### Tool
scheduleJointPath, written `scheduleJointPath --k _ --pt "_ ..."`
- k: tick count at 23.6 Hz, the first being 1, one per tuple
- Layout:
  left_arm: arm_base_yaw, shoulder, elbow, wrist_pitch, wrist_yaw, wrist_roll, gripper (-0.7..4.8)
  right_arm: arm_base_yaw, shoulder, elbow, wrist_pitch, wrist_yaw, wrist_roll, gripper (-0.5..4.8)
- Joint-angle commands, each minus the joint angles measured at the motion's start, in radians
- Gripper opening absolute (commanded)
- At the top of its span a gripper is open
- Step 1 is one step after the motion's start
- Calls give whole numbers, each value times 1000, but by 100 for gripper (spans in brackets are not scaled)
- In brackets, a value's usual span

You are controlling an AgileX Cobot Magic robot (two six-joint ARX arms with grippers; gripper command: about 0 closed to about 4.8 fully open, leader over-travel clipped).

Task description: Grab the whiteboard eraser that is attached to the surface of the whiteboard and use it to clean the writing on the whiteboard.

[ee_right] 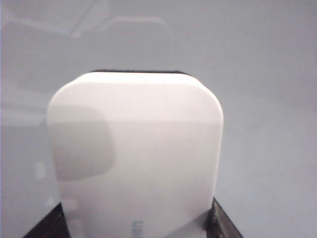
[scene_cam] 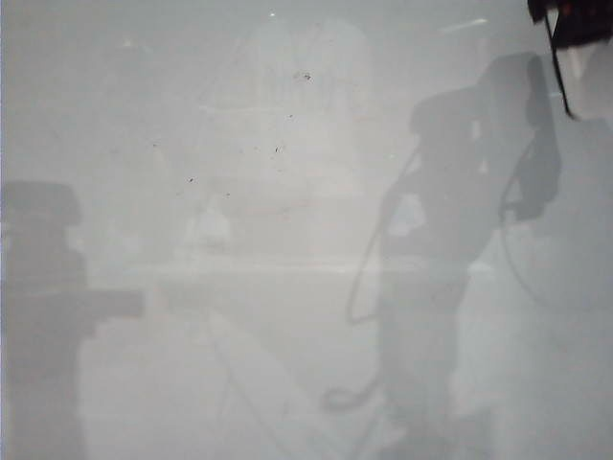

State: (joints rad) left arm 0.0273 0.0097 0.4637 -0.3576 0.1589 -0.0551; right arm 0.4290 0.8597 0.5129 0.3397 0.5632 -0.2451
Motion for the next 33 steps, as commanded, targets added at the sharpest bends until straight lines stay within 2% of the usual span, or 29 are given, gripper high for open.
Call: scheduleJointPath --k 1,4,8,11,14,15,17,20,24,28,33 --pt "0 1 3 6 -28 6 -5 -103 51 8 127 -135 66 202" --pt "0 1 3 6 -29 6 -5 -168 109 8 235 -201 70 202" --pt "0 1 2 6 -29 6 -5 -211 182 9 325 -236 69 202" --pt "0 1 2 6 -62 6 -5 -220 222 10 367 -280 70 202" --pt "0 1 2 6 -95 7 -5 -220 274 10 439 -282 71 205" --pt "0 1 2 6 -96 7 -5 -220 281 10 448 -283 75 220" --pt "0 1 2 6 -99 7 -5 -219 296 10 450 -305 100 301" --pt "0 1 2 6 -100 7 -5 -220 298 10 450 -307 111 370" --pt "0 1 1 7 -159 25 -5 -218 287 10 433 -308 111 401" --pt "0 1 0 8 -167 26 -5 -217 263 9 384 -307 111 432" --pt "0 2 -44 70 -166 26 -5 -216 177 9 245 -278 111 432"
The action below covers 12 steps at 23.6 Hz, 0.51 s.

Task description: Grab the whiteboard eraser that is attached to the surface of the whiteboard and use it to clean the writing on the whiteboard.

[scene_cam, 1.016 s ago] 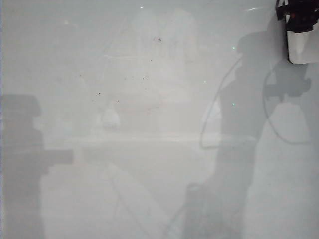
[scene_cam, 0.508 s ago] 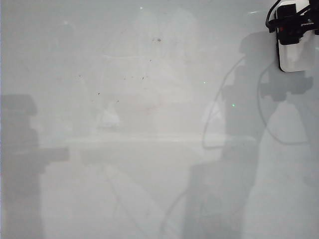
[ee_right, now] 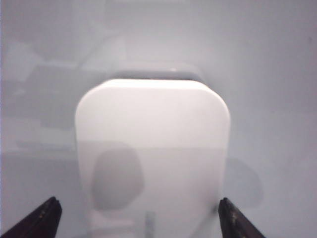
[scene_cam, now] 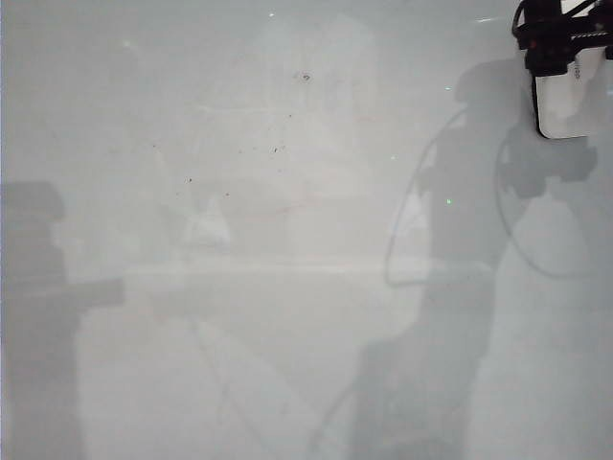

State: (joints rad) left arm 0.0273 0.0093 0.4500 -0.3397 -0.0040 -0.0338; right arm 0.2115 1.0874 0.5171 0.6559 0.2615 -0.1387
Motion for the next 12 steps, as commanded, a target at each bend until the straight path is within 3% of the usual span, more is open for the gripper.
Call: scheduleJointPath --k 1,4,6,10,11,12 --pt "0 2 -68 103 -3 3 -5 2 -109 5 -142 44 5 432" --pt "0 2 -116 150 -3 3 -5 2 -221 5 -267 80 6 428" --pt "0 2 -146 179 -3 4 -5 2 -296 5 -351 76 25 371" --pt "0 2 -233 262 1 3 -5 2 -489 5 -558 -4 87 39" --pt "0 2 -257 286 1 0 -5 2 -534 5 -605 -26 87 -12" --pt "0 2 -275 303 1 0 -5 2 -572 5 -641 -37 88 -6"
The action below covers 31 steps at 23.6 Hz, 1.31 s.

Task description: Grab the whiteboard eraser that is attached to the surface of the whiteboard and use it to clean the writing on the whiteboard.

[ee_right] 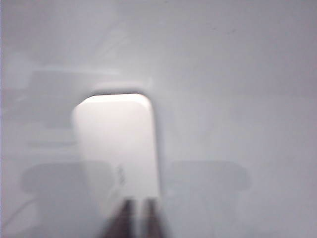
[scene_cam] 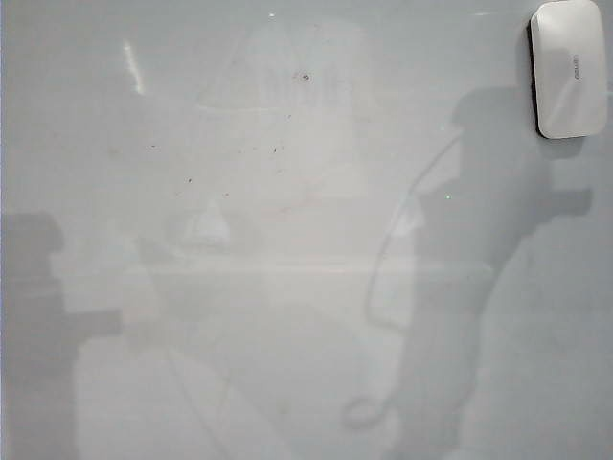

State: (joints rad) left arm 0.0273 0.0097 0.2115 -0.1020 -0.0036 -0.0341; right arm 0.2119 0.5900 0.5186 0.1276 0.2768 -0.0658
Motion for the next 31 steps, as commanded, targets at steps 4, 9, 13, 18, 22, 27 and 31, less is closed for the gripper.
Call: scheduleJointPath --k 4,9,13,18,22,27,31 --pt "0 1 -121 120 4 0 -5 0 -236 3 -240 -73 96 -6" --pt "-2 1 -175 141 12 -8 -5 1 -334 3 -322 -182 103 -6" --pt "-2 1 -200 153 31 -8 -5 1 -339 3 -380 -300 105 -6" --pt "-2 1 -204 143 34 -8 -5 1 -336 1 -425 -331 122 -6" --pt "-2 1 -204 141 34 -6 -5 1 -336 -14 -434 -340 123 -4" --pt "-2 1 -204 141 34 -6 -5 1 -337 -18 -447 -399 122 3" --pt "-2 1 -204 141 34 -6 -5 0 -339 -18 -443 -372 110 3"
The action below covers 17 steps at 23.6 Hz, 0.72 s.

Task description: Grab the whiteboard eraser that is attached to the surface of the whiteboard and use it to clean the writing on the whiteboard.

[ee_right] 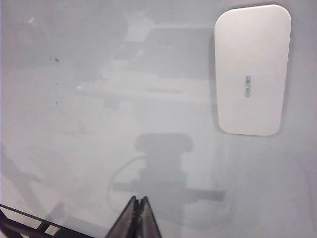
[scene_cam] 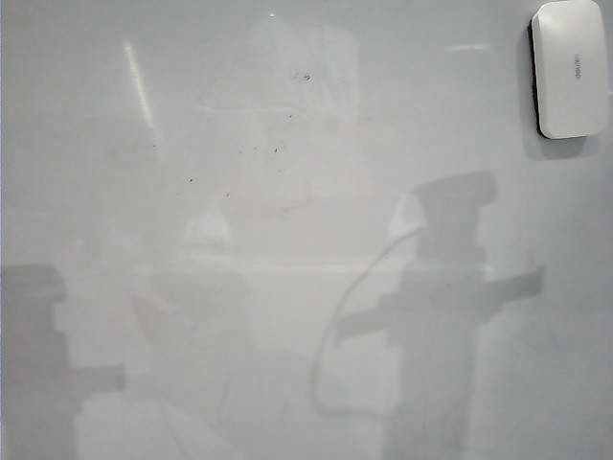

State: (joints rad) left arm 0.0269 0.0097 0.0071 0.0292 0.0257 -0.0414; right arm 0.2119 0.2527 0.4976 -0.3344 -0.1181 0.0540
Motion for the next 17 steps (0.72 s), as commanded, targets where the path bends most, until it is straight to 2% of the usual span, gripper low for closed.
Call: scheduleJointPath --k 1,4,8,10,13,17 --pt "-1 1 1 10 4 0 -5 -1 -2 3 20 57 -29 3" --pt "-1 1 1 10 4 0 -5 -1 -2 3 17 148 -40 3" --pt "-1 1 1 10 4 1 -5 0 -2 3 18 150 -42 3" --pt "-2 1 1 10 4 1 -5 -2 -16 -2 21 151 -98 3" --pt "-2 1 1 10 4 0 -5 -29 -56 -41 114 149 -159 3" --pt "-2 1 1 10 4 0 -5 -117 -142 -123 258 140 -157 3"
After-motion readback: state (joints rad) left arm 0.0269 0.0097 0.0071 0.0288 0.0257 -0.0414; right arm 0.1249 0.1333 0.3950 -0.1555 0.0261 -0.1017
